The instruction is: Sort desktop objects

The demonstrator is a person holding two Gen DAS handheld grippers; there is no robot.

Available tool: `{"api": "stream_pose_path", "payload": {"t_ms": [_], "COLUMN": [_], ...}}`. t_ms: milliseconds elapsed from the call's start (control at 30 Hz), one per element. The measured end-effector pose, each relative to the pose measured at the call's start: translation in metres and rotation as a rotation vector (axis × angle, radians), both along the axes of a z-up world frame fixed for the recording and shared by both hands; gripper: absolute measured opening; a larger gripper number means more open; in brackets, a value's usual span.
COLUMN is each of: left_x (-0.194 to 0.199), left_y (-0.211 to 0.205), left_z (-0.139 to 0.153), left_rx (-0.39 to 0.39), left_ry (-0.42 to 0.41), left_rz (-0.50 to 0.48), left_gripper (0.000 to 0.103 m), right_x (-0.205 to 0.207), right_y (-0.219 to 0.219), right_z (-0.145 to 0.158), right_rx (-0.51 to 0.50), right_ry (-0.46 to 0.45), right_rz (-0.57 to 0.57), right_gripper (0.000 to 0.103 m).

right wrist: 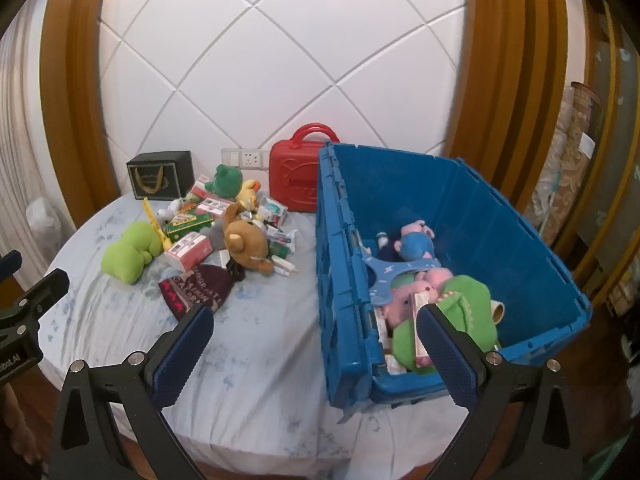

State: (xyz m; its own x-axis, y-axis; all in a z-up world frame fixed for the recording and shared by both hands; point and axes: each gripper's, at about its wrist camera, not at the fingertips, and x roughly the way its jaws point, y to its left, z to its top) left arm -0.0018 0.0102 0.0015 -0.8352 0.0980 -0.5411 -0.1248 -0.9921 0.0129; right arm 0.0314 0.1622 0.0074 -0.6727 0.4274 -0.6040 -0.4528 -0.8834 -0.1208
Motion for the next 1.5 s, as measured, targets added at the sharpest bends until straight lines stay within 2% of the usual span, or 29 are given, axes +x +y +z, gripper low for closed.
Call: {"api": "stream_pose_path", "payload": {"t_ms": [800,1267,1500], "left_x": [-0.003,-0.006,-0.012], "left_y": [0.006,-0.004,-0.006], "left_z": [0.000,-0.011,-0.021], "left_rx": [0.008,0.024,0.017], "left_ry": [-0.003,-0.015,-0.011], "left_rz": [-0.033,-0.067,-0.073], "left_gripper": [0.097,0.097,0.101], "right_x": [-0.001,0.001,-0.010], "right_y": [-0.003,-0.007,-0.012], "right_z": [0.003,-0.002,-0.011], "right_rx": [0.005,-0.001,-0.008], "right_ry": [-0.002,-0.008,-0.026], "right_rz": [-0.031,-0.046,-0.035], "right_gripper": [0.103,0.103,0.103]}}
